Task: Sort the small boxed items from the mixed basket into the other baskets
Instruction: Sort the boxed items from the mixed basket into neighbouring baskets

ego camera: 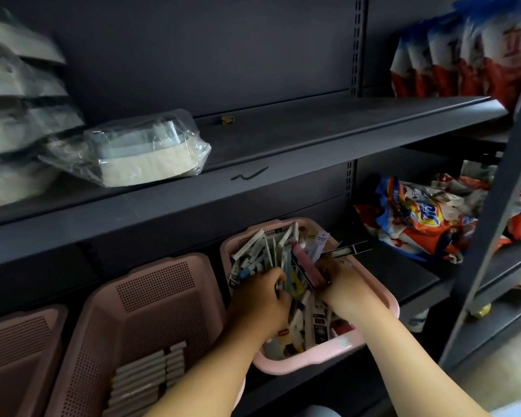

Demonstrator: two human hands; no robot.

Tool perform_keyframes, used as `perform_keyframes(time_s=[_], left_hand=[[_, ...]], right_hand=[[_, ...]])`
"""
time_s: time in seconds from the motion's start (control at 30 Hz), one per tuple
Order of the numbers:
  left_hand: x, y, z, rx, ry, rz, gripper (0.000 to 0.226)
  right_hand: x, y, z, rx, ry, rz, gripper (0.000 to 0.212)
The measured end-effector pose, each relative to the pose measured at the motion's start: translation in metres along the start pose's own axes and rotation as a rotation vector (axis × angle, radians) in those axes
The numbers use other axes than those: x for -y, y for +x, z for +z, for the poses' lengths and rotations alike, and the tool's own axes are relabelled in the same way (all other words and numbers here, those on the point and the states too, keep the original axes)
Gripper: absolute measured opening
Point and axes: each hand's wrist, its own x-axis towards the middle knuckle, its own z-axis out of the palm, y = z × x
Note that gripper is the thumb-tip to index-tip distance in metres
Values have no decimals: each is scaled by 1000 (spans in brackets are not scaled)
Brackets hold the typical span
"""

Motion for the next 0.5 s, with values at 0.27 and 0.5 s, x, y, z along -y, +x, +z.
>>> perform_keyframes(time_s=[0.27, 0.5], left_hand=[[5, 5, 4, -33, -14, 5, 25], [10, 7, 6, -115, -116, -46, 8]], right_hand=[[-6, 4, -1, -85, 195, 113, 21], [-8, -2, -5, -147, 284, 95, 38]])
